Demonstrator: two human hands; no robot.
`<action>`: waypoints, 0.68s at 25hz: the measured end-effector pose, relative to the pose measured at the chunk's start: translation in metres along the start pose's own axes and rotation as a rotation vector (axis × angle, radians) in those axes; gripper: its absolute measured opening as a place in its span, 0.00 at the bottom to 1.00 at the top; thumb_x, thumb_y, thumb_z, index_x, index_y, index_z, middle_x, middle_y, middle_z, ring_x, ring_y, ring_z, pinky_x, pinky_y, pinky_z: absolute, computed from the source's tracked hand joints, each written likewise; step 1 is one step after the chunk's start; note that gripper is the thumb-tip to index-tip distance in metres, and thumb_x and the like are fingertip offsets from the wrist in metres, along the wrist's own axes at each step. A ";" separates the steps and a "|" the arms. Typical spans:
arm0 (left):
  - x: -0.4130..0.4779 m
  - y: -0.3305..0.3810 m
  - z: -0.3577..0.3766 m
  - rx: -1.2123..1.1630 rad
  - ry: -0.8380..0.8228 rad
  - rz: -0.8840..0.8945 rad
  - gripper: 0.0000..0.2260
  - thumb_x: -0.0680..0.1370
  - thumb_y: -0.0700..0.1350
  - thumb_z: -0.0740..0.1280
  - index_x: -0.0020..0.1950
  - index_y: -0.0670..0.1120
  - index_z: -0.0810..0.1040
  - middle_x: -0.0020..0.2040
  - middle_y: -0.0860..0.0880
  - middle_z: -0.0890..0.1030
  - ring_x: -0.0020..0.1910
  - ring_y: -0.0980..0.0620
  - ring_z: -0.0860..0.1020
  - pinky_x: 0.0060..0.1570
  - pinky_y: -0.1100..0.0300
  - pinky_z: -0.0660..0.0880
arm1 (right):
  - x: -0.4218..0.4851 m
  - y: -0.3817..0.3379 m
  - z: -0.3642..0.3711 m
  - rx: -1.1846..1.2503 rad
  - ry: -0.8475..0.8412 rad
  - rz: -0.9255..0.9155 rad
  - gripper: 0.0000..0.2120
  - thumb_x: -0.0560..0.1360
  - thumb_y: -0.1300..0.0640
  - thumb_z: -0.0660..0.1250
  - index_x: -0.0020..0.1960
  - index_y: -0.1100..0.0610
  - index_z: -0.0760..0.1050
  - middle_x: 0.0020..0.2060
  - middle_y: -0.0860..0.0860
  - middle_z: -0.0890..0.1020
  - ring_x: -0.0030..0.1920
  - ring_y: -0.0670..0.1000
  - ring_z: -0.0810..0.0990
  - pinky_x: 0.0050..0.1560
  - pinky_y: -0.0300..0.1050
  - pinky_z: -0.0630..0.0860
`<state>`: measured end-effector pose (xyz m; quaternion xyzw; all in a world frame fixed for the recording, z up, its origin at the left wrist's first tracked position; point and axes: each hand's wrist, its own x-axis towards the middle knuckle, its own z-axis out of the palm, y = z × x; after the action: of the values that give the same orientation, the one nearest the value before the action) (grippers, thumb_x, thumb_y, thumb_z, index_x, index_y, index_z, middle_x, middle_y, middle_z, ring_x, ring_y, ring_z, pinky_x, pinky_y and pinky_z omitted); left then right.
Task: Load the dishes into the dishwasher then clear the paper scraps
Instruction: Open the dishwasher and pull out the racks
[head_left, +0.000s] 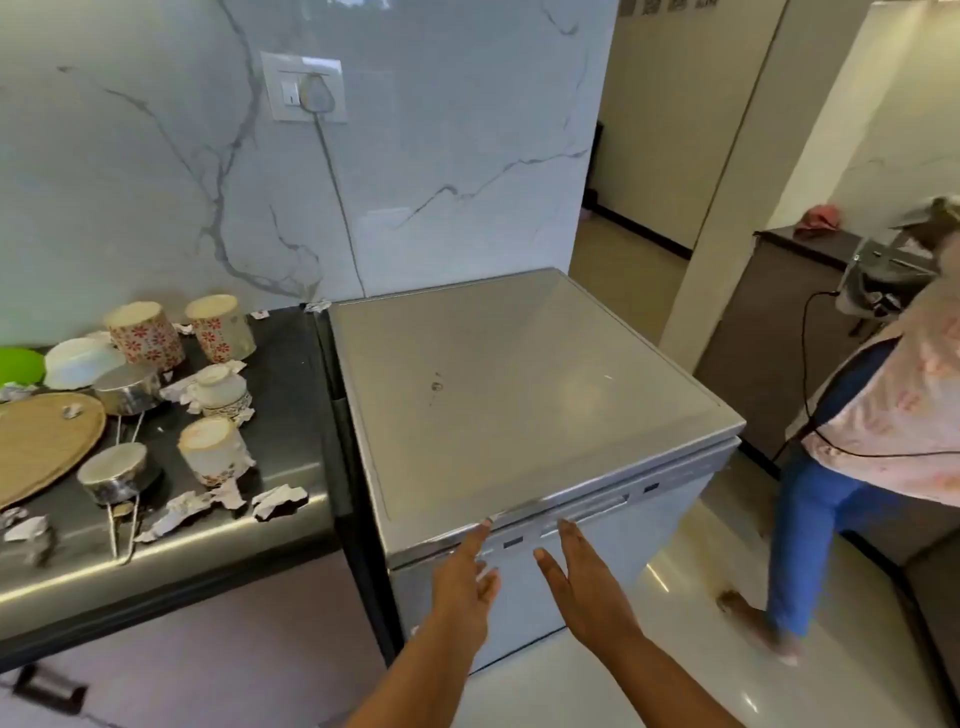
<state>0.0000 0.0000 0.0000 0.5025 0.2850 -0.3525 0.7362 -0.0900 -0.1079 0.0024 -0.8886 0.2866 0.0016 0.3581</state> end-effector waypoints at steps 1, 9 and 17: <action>0.008 -0.002 0.014 -0.013 -0.028 -0.035 0.18 0.67 0.48 0.77 0.48 0.41 0.76 0.47 0.42 0.75 0.46 0.44 0.77 0.49 0.54 0.77 | 0.015 0.004 -0.003 0.116 0.007 0.050 0.32 0.79 0.42 0.53 0.76 0.55 0.48 0.76 0.51 0.55 0.75 0.49 0.55 0.72 0.41 0.52; 0.044 -0.012 0.090 -0.225 -0.058 -0.237 0.15 0.66 0.45 0.78 0.45 0.40 0.78 0.40 0.41 0.75 0.35 0.46 0.73 0.38 0.56 0.77 | 0.110 0.023 -0.035 1.014 0.114 0.648 0.20 0.77 0.46 0.62 0.54 0.63 0.75 0.46 0.58 0.78 0.44 0.57 0.76 0.41 0.48 0.74; 0.056 -0.030 0.111 -0.351 0.028 -0.111 0.09 0.70 0.42 0.75 0.42 0.39 0.78 0.36 0.41 0.78 0.34 0.44 0.74 0.36 0.54 0.73 | 0.140 0.043 -0.047 1.432 -0.037 0.723 0.10 0.75 0.56 0.66 0.51 0.62 0.73 0.44 0.60 0.78 0.44 0.61 0.77 0.53 0.60 0.75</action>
<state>0.0166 -0.1252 -0.0226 0.3546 0.3796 -0.3307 0.7879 -0.0040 -0.2338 -0.0192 -0.2950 0.4822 -0.0521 0.8233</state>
